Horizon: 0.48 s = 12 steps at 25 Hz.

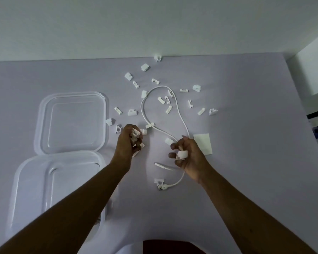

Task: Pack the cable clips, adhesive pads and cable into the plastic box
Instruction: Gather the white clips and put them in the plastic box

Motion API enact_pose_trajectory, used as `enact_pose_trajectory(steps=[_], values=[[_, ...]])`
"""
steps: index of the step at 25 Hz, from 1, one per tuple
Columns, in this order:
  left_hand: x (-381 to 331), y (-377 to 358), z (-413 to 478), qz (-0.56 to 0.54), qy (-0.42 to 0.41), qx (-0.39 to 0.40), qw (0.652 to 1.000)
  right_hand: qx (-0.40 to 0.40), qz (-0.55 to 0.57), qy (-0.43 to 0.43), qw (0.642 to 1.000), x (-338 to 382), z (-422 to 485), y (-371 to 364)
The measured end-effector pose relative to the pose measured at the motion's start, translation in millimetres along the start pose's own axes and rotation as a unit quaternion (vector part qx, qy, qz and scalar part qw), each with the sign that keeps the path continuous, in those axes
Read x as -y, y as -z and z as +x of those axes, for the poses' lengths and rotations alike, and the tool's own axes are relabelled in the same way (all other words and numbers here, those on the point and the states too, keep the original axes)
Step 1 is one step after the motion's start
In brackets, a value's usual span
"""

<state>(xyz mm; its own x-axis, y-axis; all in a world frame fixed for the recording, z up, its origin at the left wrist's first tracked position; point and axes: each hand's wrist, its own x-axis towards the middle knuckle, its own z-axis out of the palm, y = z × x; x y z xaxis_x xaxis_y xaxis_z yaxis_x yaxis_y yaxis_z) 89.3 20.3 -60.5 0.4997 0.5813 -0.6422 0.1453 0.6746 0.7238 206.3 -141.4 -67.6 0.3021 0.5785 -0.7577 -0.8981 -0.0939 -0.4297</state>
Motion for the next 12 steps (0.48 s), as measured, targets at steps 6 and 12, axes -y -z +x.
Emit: enact_pose_trajectory(steps=[6,12], values=[[-14,2,28,0.387,-0.163,-0.055,0.906,-0.075,-0.395,0.205,0.892,27,19,-10],[-2,-3,48,0.792,-0.261,-0.029,0.551,-0.113,-0.809,0.289,0.500,8,39,-10]])
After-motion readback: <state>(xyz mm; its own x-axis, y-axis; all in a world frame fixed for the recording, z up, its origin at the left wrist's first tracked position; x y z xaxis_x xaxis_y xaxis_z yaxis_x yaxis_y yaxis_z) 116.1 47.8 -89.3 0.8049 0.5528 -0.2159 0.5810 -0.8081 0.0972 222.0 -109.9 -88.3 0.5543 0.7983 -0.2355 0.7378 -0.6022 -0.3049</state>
